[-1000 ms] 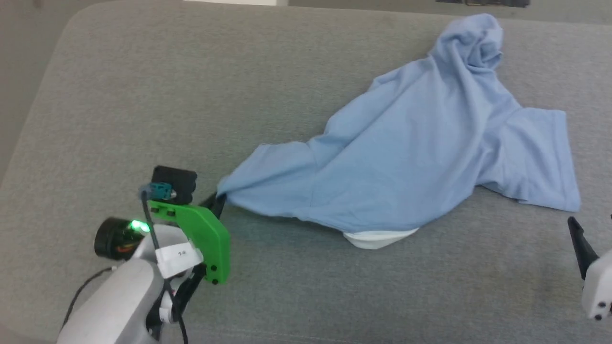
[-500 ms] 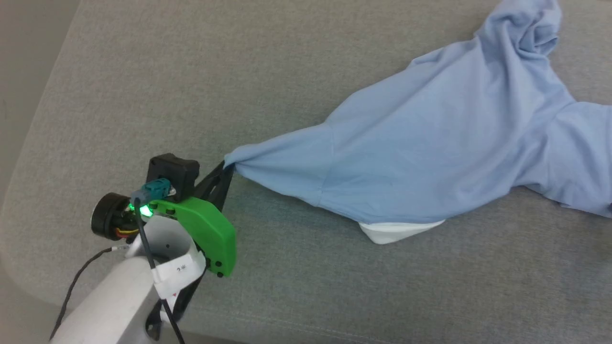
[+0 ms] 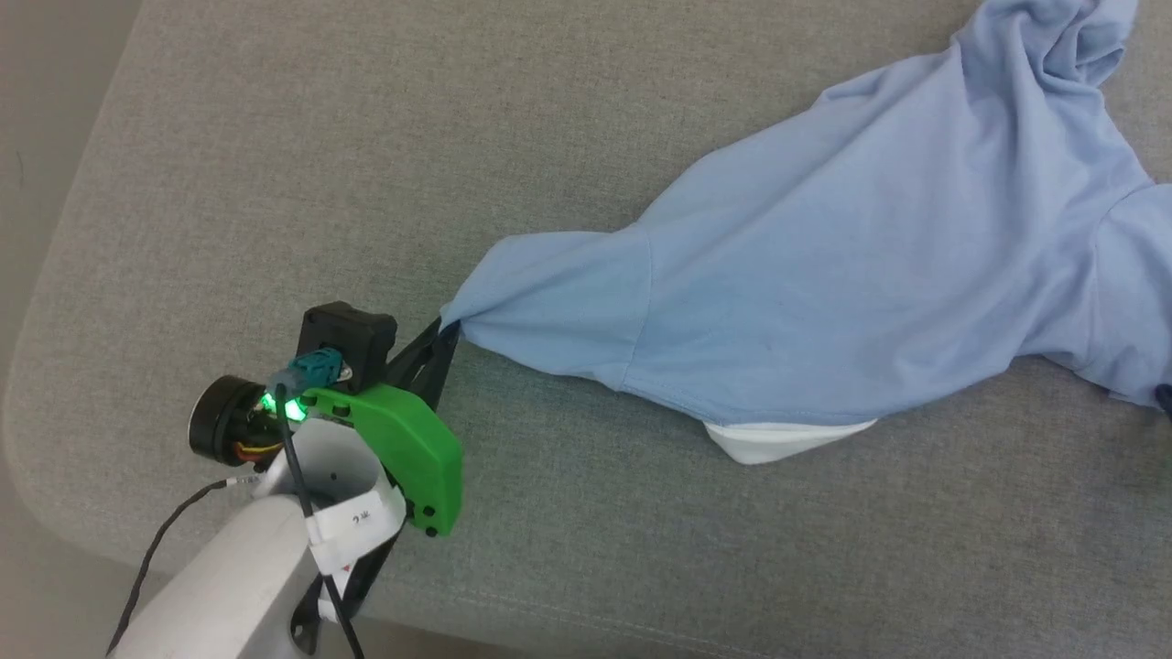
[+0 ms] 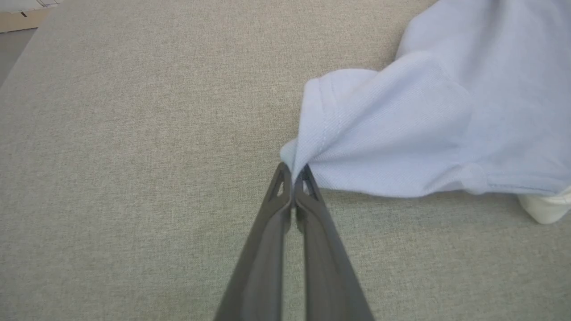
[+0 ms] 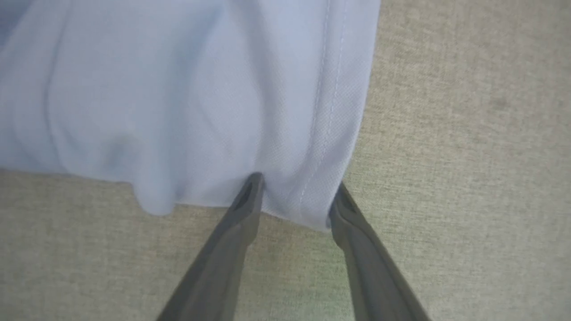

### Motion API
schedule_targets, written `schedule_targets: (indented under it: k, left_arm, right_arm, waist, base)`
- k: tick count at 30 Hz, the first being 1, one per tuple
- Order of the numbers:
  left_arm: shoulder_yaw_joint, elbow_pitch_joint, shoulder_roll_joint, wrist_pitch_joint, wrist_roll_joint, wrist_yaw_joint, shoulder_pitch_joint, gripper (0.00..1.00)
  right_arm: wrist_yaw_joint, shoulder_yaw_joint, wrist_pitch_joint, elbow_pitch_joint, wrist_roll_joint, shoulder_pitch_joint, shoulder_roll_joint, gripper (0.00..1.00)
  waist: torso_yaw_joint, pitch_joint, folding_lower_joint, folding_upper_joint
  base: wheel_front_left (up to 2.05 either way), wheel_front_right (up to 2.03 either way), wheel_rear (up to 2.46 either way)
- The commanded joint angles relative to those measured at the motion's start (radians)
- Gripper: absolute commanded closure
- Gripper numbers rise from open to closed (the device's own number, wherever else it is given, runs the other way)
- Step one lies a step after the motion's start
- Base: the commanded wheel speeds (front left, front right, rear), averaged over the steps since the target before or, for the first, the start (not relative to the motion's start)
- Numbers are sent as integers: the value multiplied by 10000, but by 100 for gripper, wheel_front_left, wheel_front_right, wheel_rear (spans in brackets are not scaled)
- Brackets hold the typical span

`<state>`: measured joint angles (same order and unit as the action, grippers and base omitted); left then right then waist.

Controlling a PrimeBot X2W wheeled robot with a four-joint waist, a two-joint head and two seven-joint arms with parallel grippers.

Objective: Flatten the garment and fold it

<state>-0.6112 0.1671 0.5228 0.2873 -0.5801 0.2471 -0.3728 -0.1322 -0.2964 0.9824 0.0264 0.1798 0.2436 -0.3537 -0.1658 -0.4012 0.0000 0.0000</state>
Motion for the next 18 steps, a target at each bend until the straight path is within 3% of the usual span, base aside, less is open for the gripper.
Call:
schedule_targets:
  k: [1,5,11,15,16,18]
  left_arm:
    - [23,-53,20,-83,105,-32,-169,100]
    - [32,-259,34,-154,64,-69,-161,100]
    - [280,-398,204,-422,-41,-68,-93,100]
    - [652,-243,386,-575,-233,9,-65,100]
    - [1137,-156,560,-686,-541,169,63,100]
    - [1427,-19,741,-760,-669,222,109,100]
  right_arm:
    - [15,127,-151,414,56,-295,213,100]
    - [15,47,-1055,416,246,-188,108,100]
    - [15,-30,-1908,-93,1424,-44,-175,100]
    - [15,4,-1921,-858,2469,-2,-559,100]
    - [15,-50,-1829,-1417,3549,161,-655,100]
    - [15,-41,-1769,-1771,4011,259,-907,100]
  waist:
    - [19,-23,0,0]
    - [93,234,0,0]
    - [385,1119,0,0]
    - [627,1758,0,0]
    - [830,2249,0,0]
    - [931,2479,0,0]
  base:
    - [0,0,0]
    - [0,0,0]
    - [0,0,0]
    - [0,0,0]
    - [0,0,0]
    - [0,0,0]
